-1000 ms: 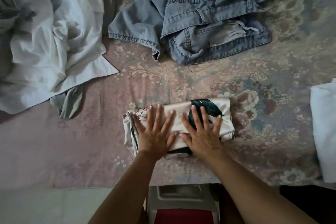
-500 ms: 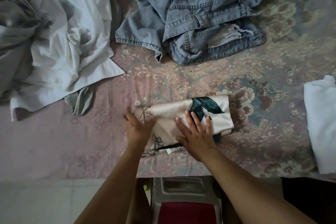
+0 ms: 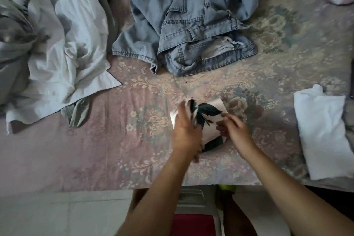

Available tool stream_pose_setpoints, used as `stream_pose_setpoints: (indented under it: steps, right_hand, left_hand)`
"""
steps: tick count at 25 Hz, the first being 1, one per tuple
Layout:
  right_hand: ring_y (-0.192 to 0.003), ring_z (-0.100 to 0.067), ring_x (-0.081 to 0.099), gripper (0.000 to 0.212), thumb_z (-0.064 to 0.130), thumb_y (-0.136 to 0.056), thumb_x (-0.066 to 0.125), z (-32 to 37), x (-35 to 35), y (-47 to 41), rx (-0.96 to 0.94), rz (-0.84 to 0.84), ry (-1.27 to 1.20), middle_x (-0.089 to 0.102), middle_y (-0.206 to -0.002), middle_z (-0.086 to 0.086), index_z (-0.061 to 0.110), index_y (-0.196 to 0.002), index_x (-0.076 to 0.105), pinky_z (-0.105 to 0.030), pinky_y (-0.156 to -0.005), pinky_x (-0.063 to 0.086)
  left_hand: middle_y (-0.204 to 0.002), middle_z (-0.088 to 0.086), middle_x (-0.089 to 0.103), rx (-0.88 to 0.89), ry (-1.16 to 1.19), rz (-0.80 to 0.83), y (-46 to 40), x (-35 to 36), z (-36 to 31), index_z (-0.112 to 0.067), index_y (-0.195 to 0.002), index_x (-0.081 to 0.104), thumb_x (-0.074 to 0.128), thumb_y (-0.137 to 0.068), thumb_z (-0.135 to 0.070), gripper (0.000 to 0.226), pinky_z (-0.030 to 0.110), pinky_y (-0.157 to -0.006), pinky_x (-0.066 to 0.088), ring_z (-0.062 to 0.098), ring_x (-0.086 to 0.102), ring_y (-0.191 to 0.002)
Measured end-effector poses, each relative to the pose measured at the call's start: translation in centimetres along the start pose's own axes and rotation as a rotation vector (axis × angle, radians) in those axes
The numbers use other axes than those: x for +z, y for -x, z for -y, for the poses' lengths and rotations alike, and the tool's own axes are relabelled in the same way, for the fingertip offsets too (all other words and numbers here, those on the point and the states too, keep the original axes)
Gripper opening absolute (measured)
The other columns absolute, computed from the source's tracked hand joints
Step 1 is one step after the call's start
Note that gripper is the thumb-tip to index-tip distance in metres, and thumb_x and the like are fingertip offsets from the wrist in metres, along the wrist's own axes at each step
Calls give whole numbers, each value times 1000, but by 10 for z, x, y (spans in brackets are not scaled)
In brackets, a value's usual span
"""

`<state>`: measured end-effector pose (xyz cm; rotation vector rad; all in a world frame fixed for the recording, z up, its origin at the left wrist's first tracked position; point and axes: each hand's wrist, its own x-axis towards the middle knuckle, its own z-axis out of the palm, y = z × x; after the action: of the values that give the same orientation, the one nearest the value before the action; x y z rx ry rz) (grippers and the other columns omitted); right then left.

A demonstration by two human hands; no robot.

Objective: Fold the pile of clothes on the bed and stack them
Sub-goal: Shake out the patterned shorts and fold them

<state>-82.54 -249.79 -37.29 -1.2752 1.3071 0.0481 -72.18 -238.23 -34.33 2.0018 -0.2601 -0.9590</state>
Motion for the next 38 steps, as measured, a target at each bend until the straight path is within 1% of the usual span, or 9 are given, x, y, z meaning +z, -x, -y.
stream_pose_setpoints:
  steps: [5,8,11,14,19,23,28,35,38]
  right_hand:
    - [-102,-7,57,51,61,-90,41,19,-12,-19,-37,192,207,62,-110,11,26,-121,61,-29,-89,44]
    - [-84,-16,65,21,36,-87,64,3,-2,-39,-120,146,400,70,-91,1,19,-98,69,-38,-78,54]
    - [-86,-22,60,8,21,-81,68,5,4,-49,-321,49,689,65,-93,-4,14,-78,67,-39,-79,49]
    - [-131,-31,32,26,29,-83,68,8,-4,-65,-340,44,873,34,-139,-11,10,-101,70,-37,-109,30]
    - [-73,-26,60,15,27,-94,50,3,5,-37,-197,122,547,62,-83,-6,17,-96,63,-32,-62,45]
    - [-88,-25,61,35,38,-100,38,-15,12,-14,-244,151,746,65,-97,-9,13,-113,60,-29,-67,39]
    - [-93,-37,60,51,41,-91,46,-30,9,-43,-535,-240,999,64,-103,-20,-3,-81,68,-38,-74,48]
    - [-94,-34,57,20,14,-92,58,-41,16,-84,-457,-358,701,58,-106,-18,2,-107,53,-27,-65,30]
    - [-101,-35,57,29,3,-85,59,-32,24,-77,-819,-531,862,61,-109,-19,2,-113,55,-40,-80,44]
  left_hand:
    - [-110,11,55,11,130,225,-12,66,0,-15,-145,13,42,-96,-3,59,30,-71,55,19,60,-83]
    - [-116,5,51,142,-2,54,-10,54,30,-2,-147,16,34,-95,2,55,8,-85,42,2,52,-98]
    - [-141,20,40,424,-421,-203,-10,44,72,2,-144,27,34,-93,-20,56,40,-110,32,27,37,-131]
    - [-158,11,4,253,-531,-160,-8,54,94,-16,-151,5,23,-94,-53,70,56,-111,4,28,1,-145]
    - [-159,13,-7,145,-542,-154,-14,55,100,-15,-152,4,-8,-86,-69,87,54,-117,1,29,-9,-146]
    - [-157,12,2,251,-570,-205,-15,56,101,-22,-150,-1,3,-97,-55,63,60,-114,4,25,-3,-146]
    - [-156,15,19,427,-873,-207,-25,68,105,-21,-150,11,26,-92,-49,66,58,-112,5,31,13,-144]
    - [-156,17,19,363,-986,-202,-48,96,112,-16,-149,16,25,-90,-49,68,64,-111,1,35,16,-144]
    - [-155,17,22,355,-995,-203,-47,95,108,-15,-149,24,26,-89,-47,68,64,-110,1,34,19,-143]
